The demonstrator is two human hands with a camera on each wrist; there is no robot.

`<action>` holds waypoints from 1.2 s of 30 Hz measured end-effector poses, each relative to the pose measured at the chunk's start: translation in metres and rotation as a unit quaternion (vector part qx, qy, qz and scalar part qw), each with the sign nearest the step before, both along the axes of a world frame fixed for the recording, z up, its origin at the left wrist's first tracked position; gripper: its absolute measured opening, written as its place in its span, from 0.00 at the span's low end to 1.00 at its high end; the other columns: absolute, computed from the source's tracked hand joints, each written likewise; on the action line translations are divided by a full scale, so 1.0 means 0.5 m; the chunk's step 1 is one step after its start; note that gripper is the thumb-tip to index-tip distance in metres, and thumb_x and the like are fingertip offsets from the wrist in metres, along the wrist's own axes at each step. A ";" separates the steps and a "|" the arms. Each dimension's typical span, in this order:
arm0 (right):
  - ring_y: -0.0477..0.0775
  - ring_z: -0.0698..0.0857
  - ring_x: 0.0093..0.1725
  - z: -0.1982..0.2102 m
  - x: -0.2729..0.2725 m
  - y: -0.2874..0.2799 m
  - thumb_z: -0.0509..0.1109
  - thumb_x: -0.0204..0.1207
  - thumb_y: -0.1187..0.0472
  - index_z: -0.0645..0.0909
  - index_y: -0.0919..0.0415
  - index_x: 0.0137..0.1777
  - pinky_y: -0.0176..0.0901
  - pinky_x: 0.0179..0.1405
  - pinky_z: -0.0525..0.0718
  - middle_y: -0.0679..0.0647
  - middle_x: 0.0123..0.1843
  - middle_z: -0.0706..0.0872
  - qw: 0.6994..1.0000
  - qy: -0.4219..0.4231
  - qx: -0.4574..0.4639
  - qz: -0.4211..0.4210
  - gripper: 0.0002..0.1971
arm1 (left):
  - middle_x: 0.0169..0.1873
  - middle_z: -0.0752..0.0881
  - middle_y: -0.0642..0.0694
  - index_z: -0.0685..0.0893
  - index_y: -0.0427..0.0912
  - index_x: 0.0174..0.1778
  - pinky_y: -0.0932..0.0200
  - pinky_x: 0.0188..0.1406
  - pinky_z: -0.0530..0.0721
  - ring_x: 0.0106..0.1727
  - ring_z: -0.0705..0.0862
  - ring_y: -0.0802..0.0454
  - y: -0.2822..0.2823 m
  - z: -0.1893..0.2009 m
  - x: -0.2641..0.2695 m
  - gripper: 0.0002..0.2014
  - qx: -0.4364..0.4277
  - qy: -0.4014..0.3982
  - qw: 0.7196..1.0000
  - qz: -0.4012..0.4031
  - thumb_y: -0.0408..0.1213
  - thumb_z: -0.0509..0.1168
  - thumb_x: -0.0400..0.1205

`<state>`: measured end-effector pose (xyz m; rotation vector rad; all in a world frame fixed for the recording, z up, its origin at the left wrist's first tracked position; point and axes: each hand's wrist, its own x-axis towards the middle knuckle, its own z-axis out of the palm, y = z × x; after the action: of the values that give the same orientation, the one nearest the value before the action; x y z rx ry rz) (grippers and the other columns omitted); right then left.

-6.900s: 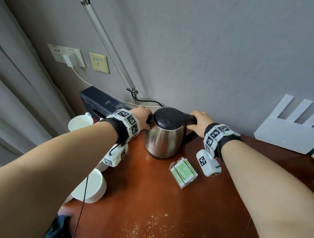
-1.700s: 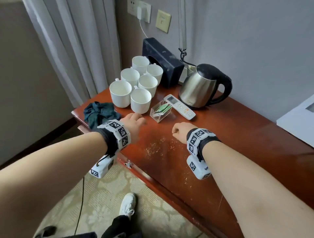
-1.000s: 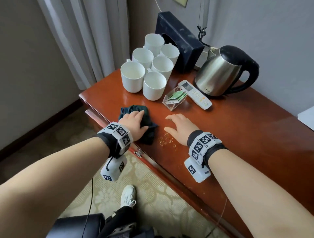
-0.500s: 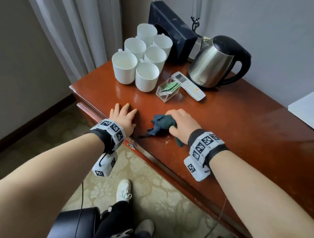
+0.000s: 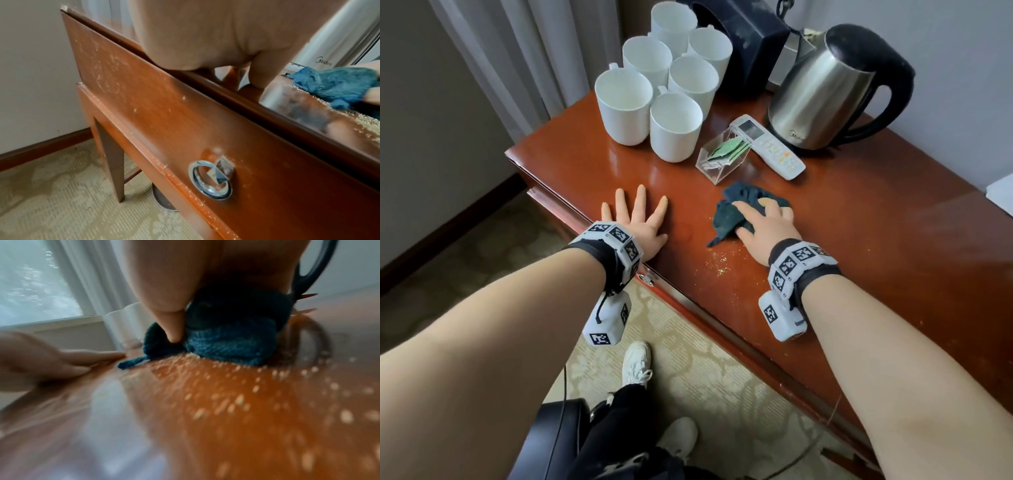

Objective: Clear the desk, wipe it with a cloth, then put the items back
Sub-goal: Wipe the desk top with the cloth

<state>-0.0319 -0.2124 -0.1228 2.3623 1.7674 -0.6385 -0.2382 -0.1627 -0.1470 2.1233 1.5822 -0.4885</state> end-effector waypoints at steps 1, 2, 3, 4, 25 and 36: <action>0.65 0.57 0.77 0.001 -0.014 -0.013 0.56 0.82 0.53 0.61 0.38 0.78 0.54 0.70 0.69 0.54 0.82 0.56 0.999 0.001 0.007 0.032 0.24 | 0.82 0.34 0.47 0.39 0.61 0.81 0.37 0.79 0.34 0.81 0.32 0.37 -0.001 -0.001 0.000 0.31 0.001 -0.001 1.000 0.000 0.53 0.49 0.86; 0.65 0.58 0.76 0.003 -0.030 -0.028 0.57 0.82 0.55 0.63 0.39 0.77 0.54 0.68 0.71 0.54 0.81 0.57 0.997 0.004 0.013 0.071 0.24 | 0.82 0.34 0.47 0.39 0.61 0.81 0.37 0.79 0.35 0.81 0.32 0.36 -0.001 0.000 0.001 0.31 0.001 -0.004 1.000 0.002 0.53 0.49 0.86; 0.64 0.59 0.75 0.006 -0.044 -0.048 0.58 0.80 0.57 0.64 0.39 0.76 0.52 0.65 0.73 0.54 0.80 0.58 0.993 0.008 0.015 0.114 0.24 | 0.82 0.34 0.47 0.40 0.61 0.81 0.37 0.79 0.35 0.81 0.32 0.36 -0.002 0.000 0.001 0.31 0.001 -0.006 1.000 0.003 0.52 0.50 0.86; 0.63 0.60 0.74 0.008 -0.056 -0.069 0.60 0.79 0.58 0.66 0.40 0.74 0.50 0.61 0.75 0.54 0.79 0.60 0.987 0.014 0.010 0.157 0.25 | 0.82 0.34 0.47 0.40 0.61 0.81 0.37 0.79 0.35 0.81 0.32 0.36 -0.004 0.002 0.001 0.31 0.001 -0.008 1.000 0.004 0.52 0.50 0.86; 0.59 0.53 0.80 -0.008 -0.100 -0.059 0.58 0.82 0.55 0.61 0.41 0.79 0.56 0.75 0.61 0.50 0.82 0.57 0.979 -0.005 0.010 0.202 0.25 | 0.83 0.35 0.51 0.43 0.67 0.80 0.33 0.79 0.38 0.81 0.33 0.34 0.006 -0.022 -0.007 0.31 0.000 -0.048 0.998 0.034 0.45 0.52 0.85; 0.58 0.54 0.81 0.047 0.007 -0.062 0.57 0.82 0.54 0.67 0.45 0.76 0.54 0.78 0.60 0.51 0.82 0.60 0.997 0.016 0.007 0.074 0.22 | 0.82 0.34 0.49 0.40 0.62 0.81 0.37 0.79 0.34 0.82 0.32 0.38 -0.007 0.000 0.007 0.32 0.015 0.004 1.000 0.010 0.58 0.48 0.84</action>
<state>-0.0284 -0.2433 -0.0994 2.2161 1.9433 -0.6492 -0.2346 -0.1662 -0.1470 2.1274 1.6242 -0.4698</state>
